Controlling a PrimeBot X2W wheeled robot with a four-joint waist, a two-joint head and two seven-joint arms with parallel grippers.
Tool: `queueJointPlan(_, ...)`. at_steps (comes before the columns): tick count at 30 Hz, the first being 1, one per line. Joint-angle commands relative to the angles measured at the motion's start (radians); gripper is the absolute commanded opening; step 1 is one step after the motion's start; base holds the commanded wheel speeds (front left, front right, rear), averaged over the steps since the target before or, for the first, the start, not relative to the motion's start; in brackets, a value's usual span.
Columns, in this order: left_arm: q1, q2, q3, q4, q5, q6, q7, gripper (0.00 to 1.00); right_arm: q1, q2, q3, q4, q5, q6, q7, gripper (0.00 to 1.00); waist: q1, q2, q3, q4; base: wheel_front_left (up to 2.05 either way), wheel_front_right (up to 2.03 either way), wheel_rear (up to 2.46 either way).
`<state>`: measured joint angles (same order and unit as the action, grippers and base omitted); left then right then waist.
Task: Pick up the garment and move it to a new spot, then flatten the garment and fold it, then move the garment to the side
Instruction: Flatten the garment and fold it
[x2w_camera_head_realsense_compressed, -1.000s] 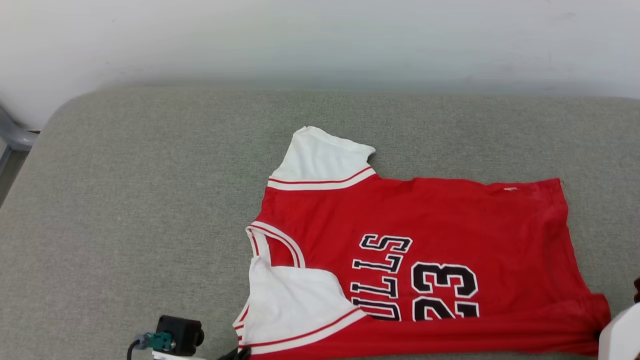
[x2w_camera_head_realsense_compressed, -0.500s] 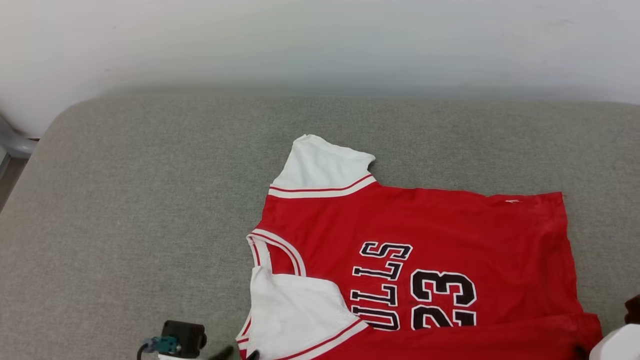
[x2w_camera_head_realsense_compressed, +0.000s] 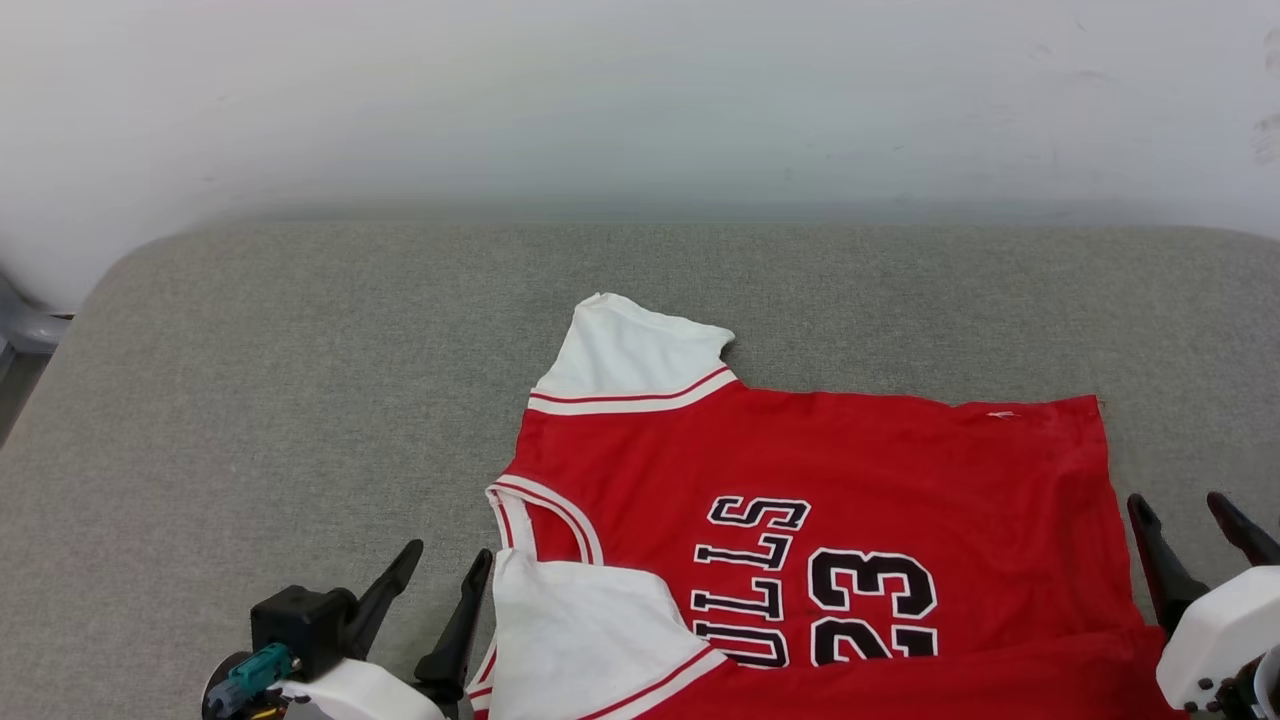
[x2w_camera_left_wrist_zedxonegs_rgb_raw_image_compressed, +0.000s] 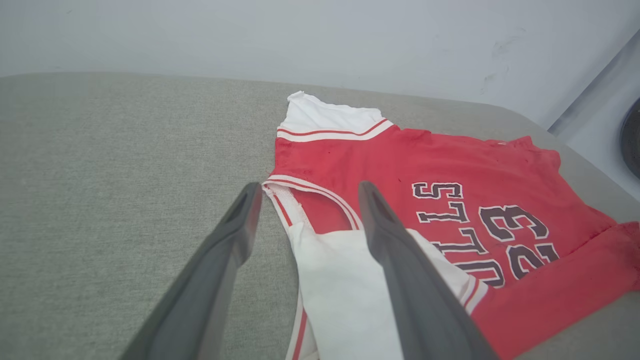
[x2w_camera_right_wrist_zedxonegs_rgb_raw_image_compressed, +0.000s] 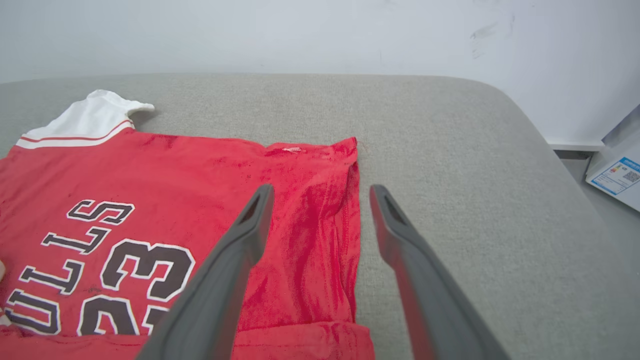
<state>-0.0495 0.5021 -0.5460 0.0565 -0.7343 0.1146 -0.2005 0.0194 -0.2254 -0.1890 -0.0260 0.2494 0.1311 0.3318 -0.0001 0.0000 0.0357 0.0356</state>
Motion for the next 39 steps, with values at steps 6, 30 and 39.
queueJointPlan(6, -0.017, -0.045, 0.058, -0.018, 0.051, -0.016, -0.060, 1.00, -0.005, 0.018, 0.031, -0.044, 0.008, -0.001, -0.128, 1.00, 0.0001, 0.0000, 0.003, 0.006, 0.00, 0.00, 0.00)
queueJointPlan(30, -0.076, -0.233, 0.332, -0.001, 0.327, -0.228, -0.056, 1.00, -0.051, 0.087, 0.144, -0.020, -0.014, -0.001, -0.359, 1.00, 0.0001, 0.0000, 0.133, -0.065, 0.00, 0.00, 0.00)
queueJointPlan(39, -0.395, -0.073, 0.266, 0.049, 0.238, -0.244, 0.219, 1.00, -0.120, 0.114, 0.202, -0.080, -0.018, -0.001, -0.374, 1.00, 0.0001, 0.0000, 0.279, -0.178, 0.00, 0.00, 0.00)
